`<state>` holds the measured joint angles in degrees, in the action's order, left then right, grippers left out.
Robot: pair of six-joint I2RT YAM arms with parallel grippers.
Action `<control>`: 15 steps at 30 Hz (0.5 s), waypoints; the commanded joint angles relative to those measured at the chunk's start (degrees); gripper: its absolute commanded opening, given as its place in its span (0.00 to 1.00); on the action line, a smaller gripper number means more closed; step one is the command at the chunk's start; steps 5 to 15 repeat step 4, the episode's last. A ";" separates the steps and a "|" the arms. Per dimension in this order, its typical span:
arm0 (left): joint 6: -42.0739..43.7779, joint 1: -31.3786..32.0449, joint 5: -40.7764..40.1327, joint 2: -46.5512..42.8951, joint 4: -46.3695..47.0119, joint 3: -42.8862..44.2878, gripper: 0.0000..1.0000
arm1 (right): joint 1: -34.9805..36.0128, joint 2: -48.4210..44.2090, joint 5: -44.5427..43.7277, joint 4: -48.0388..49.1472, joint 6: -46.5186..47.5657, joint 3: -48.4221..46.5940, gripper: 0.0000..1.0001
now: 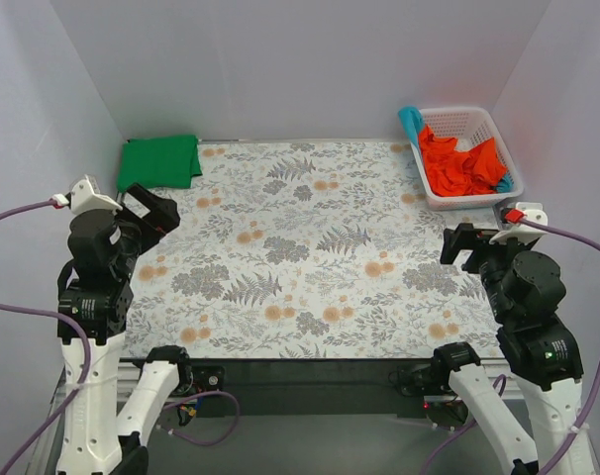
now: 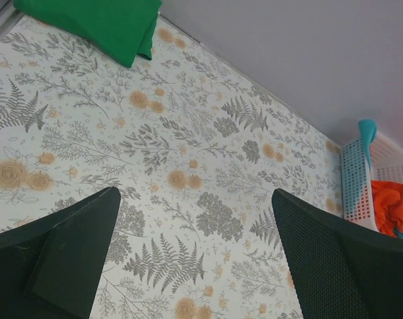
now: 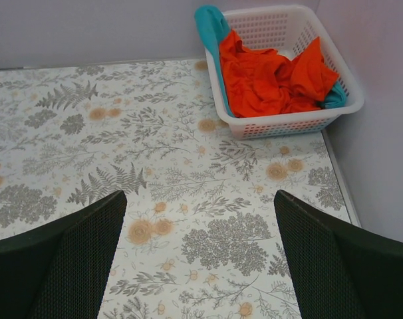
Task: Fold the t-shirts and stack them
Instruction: Reset both grippers
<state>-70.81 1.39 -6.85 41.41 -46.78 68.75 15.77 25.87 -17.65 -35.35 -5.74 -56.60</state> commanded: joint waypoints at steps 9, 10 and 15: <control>1.46 0.72 -0.88 1.13 1.25 -1.77 0.98 | 0.14 0.15 -1.42 3.97 0.99 1.75 0.98; 1.46 0.72 -0.88 1.13 1.25 -1.77 0.98 | 0.14 0.15 -1.42 3.97 0.99 1.75 0.98; 1.46 0.72 -0.88 1.13 1.25 -1.77 0.98 | 0.14 0.15 -1.42 3.97 0.99 1.75 0.98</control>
